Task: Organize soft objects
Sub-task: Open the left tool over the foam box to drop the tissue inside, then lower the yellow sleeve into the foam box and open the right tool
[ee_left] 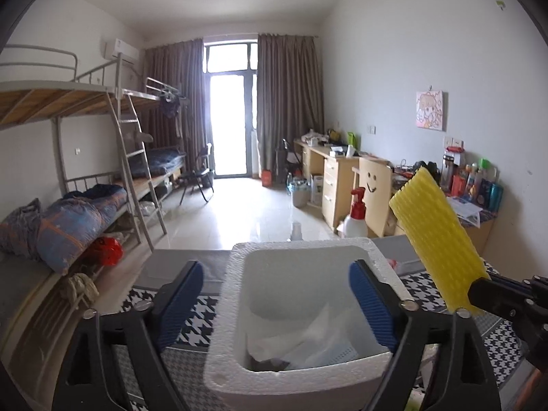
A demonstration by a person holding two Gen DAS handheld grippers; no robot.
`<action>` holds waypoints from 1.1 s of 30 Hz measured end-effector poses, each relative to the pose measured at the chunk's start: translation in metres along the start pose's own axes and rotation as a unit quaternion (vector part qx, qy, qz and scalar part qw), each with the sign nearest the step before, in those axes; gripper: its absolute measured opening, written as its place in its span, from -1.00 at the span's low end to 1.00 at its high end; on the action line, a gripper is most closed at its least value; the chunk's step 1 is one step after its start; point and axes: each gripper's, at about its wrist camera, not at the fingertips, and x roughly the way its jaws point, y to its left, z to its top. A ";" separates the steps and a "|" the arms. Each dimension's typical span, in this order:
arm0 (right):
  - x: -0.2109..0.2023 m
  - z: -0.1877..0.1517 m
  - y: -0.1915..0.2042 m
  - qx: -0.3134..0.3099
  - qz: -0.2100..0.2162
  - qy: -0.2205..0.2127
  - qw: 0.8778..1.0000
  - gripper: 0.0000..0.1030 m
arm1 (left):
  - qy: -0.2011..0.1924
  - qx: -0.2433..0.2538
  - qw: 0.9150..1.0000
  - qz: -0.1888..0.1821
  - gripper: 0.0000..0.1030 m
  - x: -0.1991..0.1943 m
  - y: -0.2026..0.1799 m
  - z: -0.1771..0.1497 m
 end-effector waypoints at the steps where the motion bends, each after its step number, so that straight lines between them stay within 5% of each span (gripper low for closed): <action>1: 0.001 0.000 0.000 -0.001 0.000 0.001 1.000 -0.75 | -0.005 0.000 1.000 0.003 0.85 -0.003 0.001 0.000; 4: 0.003 0.002 0.001 -0.005 0.000 0.002 1.000 -0.75 | -0.015 -0.004 1.000 0.010 0.98 -0.007 0.007 0.000; 33: 0.041 0.012 0.027 -0.029 0.034 0.042 0.998 -0.74 | -0.009 -0.037 0.998 0.043 0.98 -0.018 0.050 -0.019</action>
